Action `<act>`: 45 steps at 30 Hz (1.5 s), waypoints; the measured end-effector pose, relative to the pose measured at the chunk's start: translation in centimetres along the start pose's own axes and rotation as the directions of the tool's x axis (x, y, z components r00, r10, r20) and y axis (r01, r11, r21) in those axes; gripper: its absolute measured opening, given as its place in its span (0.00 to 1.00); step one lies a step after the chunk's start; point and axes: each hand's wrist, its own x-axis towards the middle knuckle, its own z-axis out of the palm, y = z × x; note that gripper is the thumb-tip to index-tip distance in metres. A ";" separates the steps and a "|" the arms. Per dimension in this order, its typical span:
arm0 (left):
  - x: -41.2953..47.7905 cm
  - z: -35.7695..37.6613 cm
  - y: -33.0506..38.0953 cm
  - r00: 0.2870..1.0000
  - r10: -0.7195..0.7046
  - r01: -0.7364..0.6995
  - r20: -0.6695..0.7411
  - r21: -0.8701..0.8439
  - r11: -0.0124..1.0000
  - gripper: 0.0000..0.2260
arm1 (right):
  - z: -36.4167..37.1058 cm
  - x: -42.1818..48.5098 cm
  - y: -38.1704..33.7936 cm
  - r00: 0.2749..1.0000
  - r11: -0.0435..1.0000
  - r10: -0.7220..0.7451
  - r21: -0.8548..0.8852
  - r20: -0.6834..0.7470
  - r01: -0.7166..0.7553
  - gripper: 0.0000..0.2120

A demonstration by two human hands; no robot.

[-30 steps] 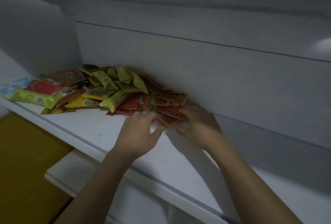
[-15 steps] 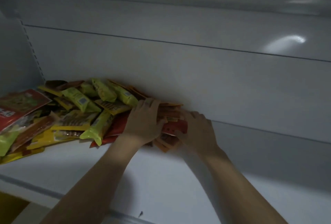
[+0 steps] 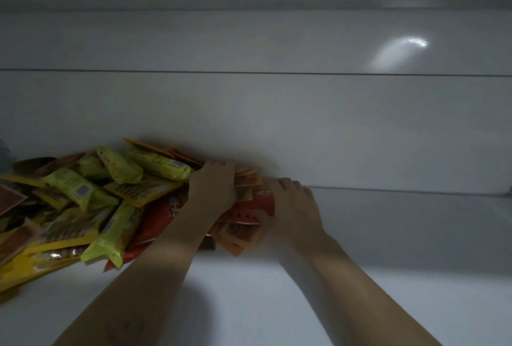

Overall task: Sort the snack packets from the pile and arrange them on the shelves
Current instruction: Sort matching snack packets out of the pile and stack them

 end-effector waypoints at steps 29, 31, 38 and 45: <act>-8.8 -1.9 4.5 0.877 -0.474 0.041 0.076 -0.996 -0.085 0.08 | -2.6 -2.1 -0.1 0.999 0.539 -0.017 0.842 0.033 -0.019 0.25; -9.7 -1.5 4.6 0.857 -0.500 0.009 0.121 -0.975 -0.221 0.11 | -2.2 -2.1 0.0 0.997 0.525 -0.068 0.851 0.047 -0.005 0.25; -10.8 -0.7 3.7 0.899 -0.384 -0.054 0.211 -0.816 -0.576 0.21 | -0.1 -1.7 -1.7 0.996 0.333 -0.008 0.940 0.086 -0.078 0.17; -11.1 -0.1 4.6 0.903 -0.406 -0.007 0.142 -0.939 -0.344 0.16 | -0.5 -2.5 -1.8 0.989 0.502 -0.087 0.863 0.119 -0.060 0.11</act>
